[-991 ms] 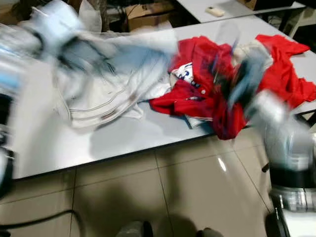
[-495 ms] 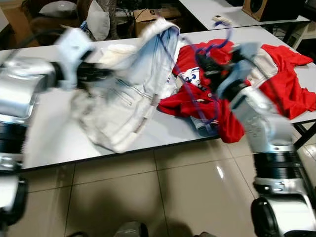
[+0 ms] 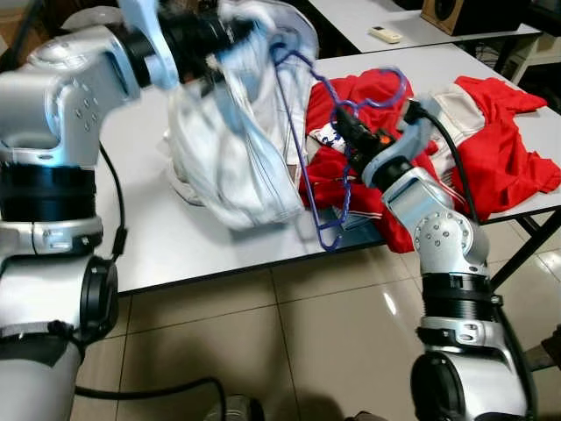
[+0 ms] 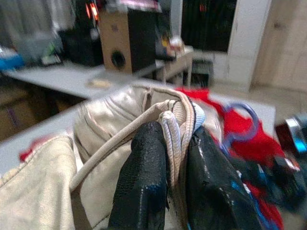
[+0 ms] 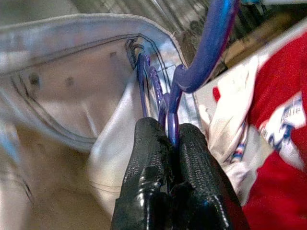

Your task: Hang hanger

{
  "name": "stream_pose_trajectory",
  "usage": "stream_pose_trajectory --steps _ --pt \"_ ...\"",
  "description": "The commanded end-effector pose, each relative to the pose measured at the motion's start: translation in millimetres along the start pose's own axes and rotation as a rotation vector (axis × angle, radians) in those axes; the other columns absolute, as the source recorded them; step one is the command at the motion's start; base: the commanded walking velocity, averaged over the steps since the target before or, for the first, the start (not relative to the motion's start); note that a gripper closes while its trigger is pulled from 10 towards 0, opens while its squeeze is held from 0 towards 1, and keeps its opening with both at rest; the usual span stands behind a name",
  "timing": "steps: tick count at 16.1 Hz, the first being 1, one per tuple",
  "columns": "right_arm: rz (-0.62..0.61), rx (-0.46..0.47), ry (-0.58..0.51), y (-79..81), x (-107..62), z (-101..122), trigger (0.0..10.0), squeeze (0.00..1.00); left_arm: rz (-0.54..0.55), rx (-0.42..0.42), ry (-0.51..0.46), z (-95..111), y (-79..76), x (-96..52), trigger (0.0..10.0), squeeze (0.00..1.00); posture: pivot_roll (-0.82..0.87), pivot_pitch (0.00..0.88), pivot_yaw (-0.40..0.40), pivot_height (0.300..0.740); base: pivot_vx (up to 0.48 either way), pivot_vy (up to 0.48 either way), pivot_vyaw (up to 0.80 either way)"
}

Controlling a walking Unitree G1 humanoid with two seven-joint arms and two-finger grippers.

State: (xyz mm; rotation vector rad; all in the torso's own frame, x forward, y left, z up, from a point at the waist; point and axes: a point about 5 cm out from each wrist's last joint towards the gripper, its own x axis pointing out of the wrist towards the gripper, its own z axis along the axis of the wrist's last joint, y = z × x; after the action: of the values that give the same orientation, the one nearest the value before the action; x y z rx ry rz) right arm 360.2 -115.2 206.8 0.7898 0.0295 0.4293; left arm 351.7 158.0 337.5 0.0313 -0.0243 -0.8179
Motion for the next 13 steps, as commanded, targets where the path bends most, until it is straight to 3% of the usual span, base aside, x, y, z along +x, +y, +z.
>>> stream_pose_trajectory --steps 1,3,4,6,7,8,9,10,13 --pt "0.009 0.075 -0.033 5.6 5.3 4 10.0 0.0 -0.064 0.018 0.007 2 -11.2 2.9 0.0 0.0 -0.03 0.0 0.112 0.74 0.0 0.0 0.0" --pt "0.021 0.156 -0.026 7.4 8.1 1 10.0 0.0 -0.088 0.004 0.035 -5 -17.4 6.3 0.0 0.0 -0.03 0.0 0.112 0.74 0.0 0.0 0.0" --pt "0.042 0.244 -0.026 8.5 10.3 2 10.0 0.0 -0.105 0.111 0.152 -21 -19.7 2.4 0.0 0.0 -0.03 0.0 0.112 0.74 0.0 0.0 0.0" --pt "0.074 0.27 -0.009 9.1 10.2 4 10.0 0.0 -0.1 0.239 0.257 -36 -15.8 -4.4 0.0 0.0 -0.02 0.0 0.11 0.74 0.0 0.0 0.0" --pt "0.069 0.224 0.014 7.2 9.3 3 10.0 0.0 -0.106 0.236 0.261 -37 -16.0 -6.9 0.0 0.0 -0.02 0.0 0.112 0.74 0.0 0.0 0.0" --pt "0.071 0.023 0.136 4.2 6.1 -7 10.0 0.0 -0.052 0.244 0.231 -31 -10.7 -9.0 0.0 0.0 -0.02 0.0 0.108 0.74 0.0 0.0 0.0" --pt "0.069 -0.051 0.183 2.5 4.4 -11 10.0 0.0 -0.01 0.253 0.217 -28 -6.5 -8.9 0.0 0.0 -0.02 0.0 0.108 0.74 0.0 0.0 0.0" --pt "0.067 -0.093 0.232 -0.8 -0.7 -16 10.0 0.0 0.119 0.313 0.165 -17 8.3 -10.1 0.0 0.0 -0.02 0.0 0.106 0.74 0.0 0.0 0.0" --pt "0.108 -0.14 0.284 -5.0 -14.2 -18 10.0 0.0 0.224 0.405 0.079 2 19.9 -16.7 0.0 0.0 -0.03 0.0 0.106 0.74 0.0 0.0 0.0"
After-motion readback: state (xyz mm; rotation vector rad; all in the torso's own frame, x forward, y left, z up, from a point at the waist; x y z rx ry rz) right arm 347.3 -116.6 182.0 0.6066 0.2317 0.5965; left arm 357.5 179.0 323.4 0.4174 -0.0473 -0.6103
